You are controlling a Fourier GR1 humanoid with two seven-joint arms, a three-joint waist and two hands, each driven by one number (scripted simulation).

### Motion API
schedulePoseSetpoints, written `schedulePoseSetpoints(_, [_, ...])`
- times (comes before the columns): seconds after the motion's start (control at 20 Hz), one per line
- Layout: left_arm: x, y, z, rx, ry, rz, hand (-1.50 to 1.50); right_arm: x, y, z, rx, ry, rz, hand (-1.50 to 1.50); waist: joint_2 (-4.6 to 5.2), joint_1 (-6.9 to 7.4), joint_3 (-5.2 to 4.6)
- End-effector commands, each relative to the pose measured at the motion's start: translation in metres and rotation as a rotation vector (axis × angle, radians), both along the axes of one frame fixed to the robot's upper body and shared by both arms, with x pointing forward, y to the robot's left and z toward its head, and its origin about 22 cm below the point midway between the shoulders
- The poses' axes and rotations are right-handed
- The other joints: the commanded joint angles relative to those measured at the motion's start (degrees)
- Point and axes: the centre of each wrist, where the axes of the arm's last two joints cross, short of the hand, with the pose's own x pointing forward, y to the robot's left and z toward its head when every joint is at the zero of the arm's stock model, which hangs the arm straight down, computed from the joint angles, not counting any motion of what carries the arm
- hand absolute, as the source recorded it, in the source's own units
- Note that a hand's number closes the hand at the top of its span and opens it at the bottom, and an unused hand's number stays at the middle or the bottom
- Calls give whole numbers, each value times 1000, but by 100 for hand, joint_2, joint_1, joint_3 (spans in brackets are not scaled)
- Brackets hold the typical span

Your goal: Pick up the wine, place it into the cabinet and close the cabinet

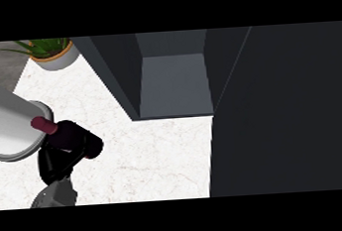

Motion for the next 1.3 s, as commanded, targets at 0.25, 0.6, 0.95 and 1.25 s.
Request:
schedulePoseSetpoints(0.25, [-9,-5,-9,201,-29,-99,150,-28,-8,9,38,-51,24,-150,0,16,0])
schedulePoseSetpoints(0.6, [-29,-12,9,215,-101,-406,150,-13,-10,7,30,-23,29,-150,-18,82,7])
schedulePoseSetpoints(0.95, [-36,-4,55,283,-229,-348,150,-32,-8,13,14,-43,35,-150,-24,86,5])
schedulePoseSetpoints(1.25, [-45,-26,100,186,-250,-456,150,-31,-4,9,28,-39,32,-150,-25,96,5])
